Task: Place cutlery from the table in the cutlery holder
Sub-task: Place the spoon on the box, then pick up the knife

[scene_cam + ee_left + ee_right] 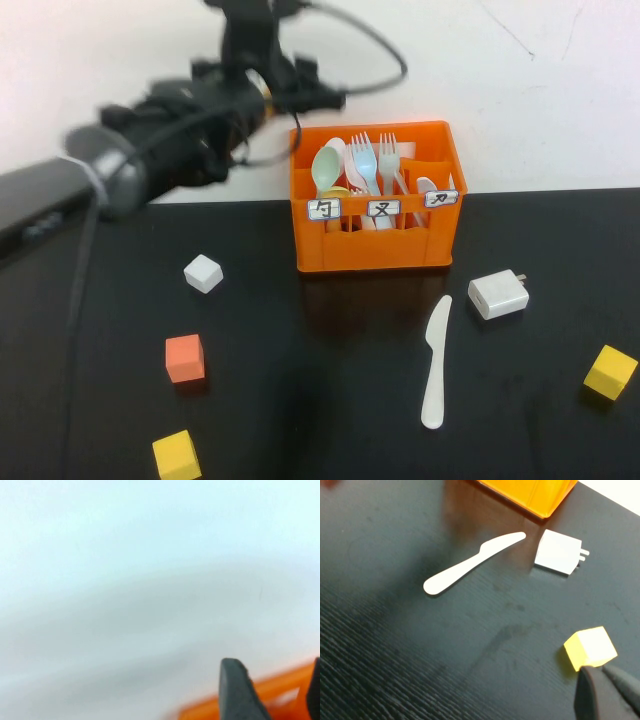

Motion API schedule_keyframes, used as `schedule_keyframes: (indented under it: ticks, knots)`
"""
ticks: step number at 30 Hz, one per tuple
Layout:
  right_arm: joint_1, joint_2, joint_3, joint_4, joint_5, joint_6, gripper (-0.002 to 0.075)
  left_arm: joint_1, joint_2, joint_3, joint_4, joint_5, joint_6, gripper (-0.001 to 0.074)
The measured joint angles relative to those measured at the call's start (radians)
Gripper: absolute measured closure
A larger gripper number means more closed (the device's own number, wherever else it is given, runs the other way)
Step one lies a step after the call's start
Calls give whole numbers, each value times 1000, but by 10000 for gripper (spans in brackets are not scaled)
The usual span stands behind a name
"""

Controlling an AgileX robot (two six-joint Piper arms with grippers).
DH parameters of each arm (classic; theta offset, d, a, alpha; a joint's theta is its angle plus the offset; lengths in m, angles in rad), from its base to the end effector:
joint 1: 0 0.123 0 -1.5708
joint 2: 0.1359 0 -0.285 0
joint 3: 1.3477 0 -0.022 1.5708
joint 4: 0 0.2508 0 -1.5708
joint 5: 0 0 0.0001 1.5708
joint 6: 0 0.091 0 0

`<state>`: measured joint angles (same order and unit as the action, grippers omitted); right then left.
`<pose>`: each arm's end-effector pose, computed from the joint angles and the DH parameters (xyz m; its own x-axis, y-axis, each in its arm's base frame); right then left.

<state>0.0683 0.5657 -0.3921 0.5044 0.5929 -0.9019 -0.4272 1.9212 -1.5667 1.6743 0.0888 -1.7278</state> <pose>0.1034 0.0317 0.2563 -0.3859 -0.4657 -0.7964 -0.5174 0.8239 -0.2311 0.4298 -0.1867 0.3068 -0.2498 0.0556 -0.9667 0.3223 0.9462 -0.0288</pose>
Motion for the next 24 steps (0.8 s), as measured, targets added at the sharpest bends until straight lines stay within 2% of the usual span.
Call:
schedule_keyframes:
  ticks: [5, 8, 10, 13, 17, 24]
  knots:
    - [0, 0, 0, 0, -7, 0, 728, 0, -138, 0, -48, 2, 0, 581]
    - [0, 0, 0, 2, -7, 0, 728, 0, -221, 5, -152, 11, 0, 673]
    - [0, 0, 0, 11, -8, 0, 728, 0, -270, 22, -244, 18, 0, 706]
    - [0, 0, 0, 26, -8, 0, 728, 0, -338, 69, -377, 22, 0, 727]
    - [0, 0, 0, 35, -8, 0, 728, 0, -405, 182, -434, -28, 0, 733]
    - [0, 0, 0, 40, -8, 0, 728, 0, -505, 412, -295, -257, -30, 735]
